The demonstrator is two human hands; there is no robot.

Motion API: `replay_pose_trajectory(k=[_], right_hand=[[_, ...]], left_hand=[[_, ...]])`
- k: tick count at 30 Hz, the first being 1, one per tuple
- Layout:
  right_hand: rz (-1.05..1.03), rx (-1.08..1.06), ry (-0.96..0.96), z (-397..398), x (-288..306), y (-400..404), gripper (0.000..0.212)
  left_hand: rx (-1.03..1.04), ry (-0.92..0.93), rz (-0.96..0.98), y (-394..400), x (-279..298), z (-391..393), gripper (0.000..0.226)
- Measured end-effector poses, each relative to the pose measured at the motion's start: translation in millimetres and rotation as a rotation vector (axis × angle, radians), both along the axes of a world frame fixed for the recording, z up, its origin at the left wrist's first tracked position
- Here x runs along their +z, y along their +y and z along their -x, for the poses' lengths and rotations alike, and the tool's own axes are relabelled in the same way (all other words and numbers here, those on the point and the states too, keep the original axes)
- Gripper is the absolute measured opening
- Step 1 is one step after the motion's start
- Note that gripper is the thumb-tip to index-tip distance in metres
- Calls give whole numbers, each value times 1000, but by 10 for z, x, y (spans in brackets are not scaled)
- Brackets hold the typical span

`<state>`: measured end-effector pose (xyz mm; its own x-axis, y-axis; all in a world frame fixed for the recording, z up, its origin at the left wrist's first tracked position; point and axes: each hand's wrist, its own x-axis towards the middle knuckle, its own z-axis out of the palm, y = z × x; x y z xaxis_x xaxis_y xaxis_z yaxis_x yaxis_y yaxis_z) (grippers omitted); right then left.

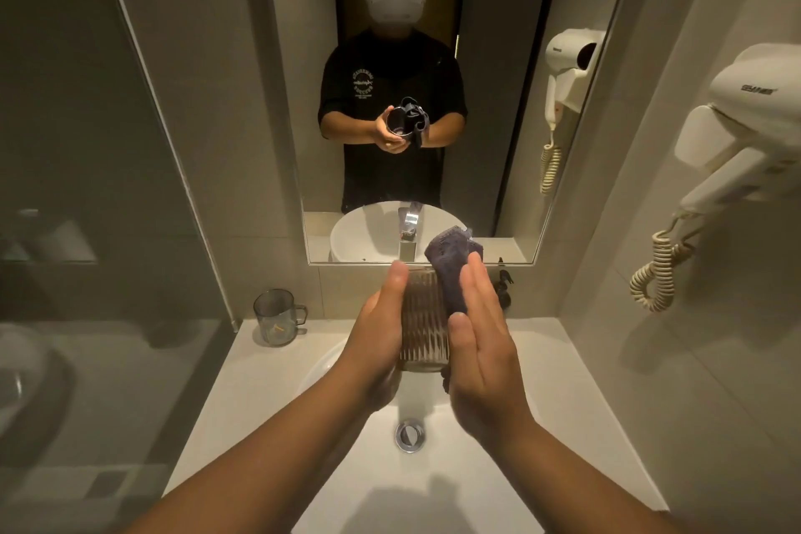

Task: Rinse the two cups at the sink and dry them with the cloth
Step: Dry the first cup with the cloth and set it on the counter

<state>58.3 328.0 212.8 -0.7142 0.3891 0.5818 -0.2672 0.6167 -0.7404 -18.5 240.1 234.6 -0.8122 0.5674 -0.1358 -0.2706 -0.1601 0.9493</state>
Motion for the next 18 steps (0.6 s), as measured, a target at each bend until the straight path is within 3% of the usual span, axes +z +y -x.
replay_pose_trajectory(k=[2,4,7,11,12,15,18], right_hand=[[218,109,-44,38,31,54,52],[301,139,-75,86,47,113,54],[203,25,-121,97,57,121,56],[-26,-59,-82,71,32,61,52],[-54,-67,-54,75,23,49,52],[-115,-93,0,81,6,10,52],[-88,-78,40,53,23,-26,50]], left_hand=[[13,-64,-11,-24,15,20,67],[15,-102,-11,-28,34,56,71],[107,-8,77,11,73,68,62],[257,326,197,63,31,24,50],[232,349,180,65,27,4,50],[100,328,130,69,13,-7,81],[135,315,56,52,-12,-2,76]])
